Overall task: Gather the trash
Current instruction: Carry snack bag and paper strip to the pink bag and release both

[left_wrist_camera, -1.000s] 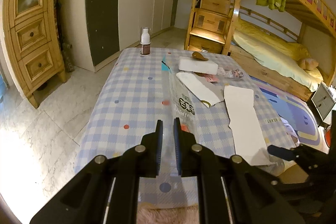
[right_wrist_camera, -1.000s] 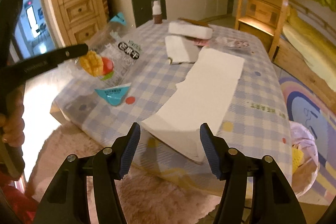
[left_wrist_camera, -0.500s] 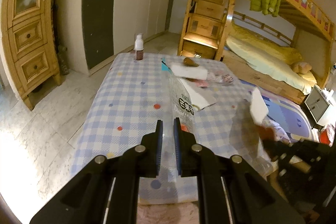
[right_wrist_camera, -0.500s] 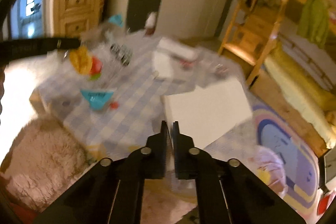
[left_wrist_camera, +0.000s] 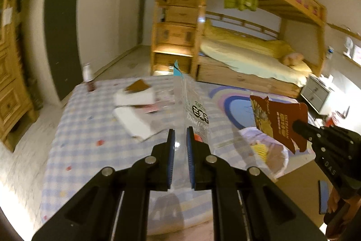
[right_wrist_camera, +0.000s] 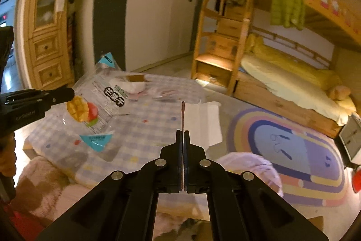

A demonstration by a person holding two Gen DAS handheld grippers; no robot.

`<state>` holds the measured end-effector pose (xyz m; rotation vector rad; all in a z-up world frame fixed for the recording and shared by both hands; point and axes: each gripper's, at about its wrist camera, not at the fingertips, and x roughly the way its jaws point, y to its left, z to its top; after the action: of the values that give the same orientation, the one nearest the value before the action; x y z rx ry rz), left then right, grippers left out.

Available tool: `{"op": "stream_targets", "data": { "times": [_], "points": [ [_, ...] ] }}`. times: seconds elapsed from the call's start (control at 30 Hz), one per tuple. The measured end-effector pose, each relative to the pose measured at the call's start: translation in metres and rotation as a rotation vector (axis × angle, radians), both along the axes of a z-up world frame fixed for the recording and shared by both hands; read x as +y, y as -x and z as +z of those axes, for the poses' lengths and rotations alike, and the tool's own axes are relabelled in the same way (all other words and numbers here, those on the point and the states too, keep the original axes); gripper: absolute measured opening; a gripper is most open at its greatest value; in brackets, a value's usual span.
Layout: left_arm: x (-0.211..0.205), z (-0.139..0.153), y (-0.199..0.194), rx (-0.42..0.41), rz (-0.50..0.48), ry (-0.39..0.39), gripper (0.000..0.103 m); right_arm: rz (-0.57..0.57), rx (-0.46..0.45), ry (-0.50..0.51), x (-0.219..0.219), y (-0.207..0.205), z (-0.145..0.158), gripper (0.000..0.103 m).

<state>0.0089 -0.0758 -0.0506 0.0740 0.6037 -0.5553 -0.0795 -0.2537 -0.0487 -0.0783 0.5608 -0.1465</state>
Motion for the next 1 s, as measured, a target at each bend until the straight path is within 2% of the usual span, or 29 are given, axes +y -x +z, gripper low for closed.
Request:
{"op": "stream_targets", "data": {
  "times": [0.2, 0.4, 0.5, 0.57, 0.67, 1.0],
  "points": [
    [-0.057, -0.001, 0.005, -0.012, -0.103, -0.028, 0.009, -0.053, 0.016, -0.041, -0.036, 0.006, -0.006, 0.0],
    [-0.096, -0.006, 0.009, -0.016, -0.166, -0.061, 0.009, -0.122, 0.055, -0.093, -0.08, 0.0, -0.019, 0.001],
    [-0.109, -0.009, 0.009, -0.015, -0.183, -0.075, 0.009, -0.178, 0.085, -0.125, -0.106, -0.007, -0.03, 0.009],
    [-0.117, -0.011, 0.009, -0.012, -0.195, -0.085, 0.009, -0.207, 0.093, -0.142, -0.116, -0.007, -0.035, 0.019],
    [-0.128, -0.015, 0.01, -0.012, -0.219, -0.103, 0.009, -0.24, 0.056, -0.179, -0.129, 0.005, -0.034, 0.029],
    [-0.192, -0.032, 0.025, -0.008, -0.335, -0.147, 0.009, -0.323, -0.03, -0.177, -0.143, 0.044, -0.022, 0.032]
  ]
}}
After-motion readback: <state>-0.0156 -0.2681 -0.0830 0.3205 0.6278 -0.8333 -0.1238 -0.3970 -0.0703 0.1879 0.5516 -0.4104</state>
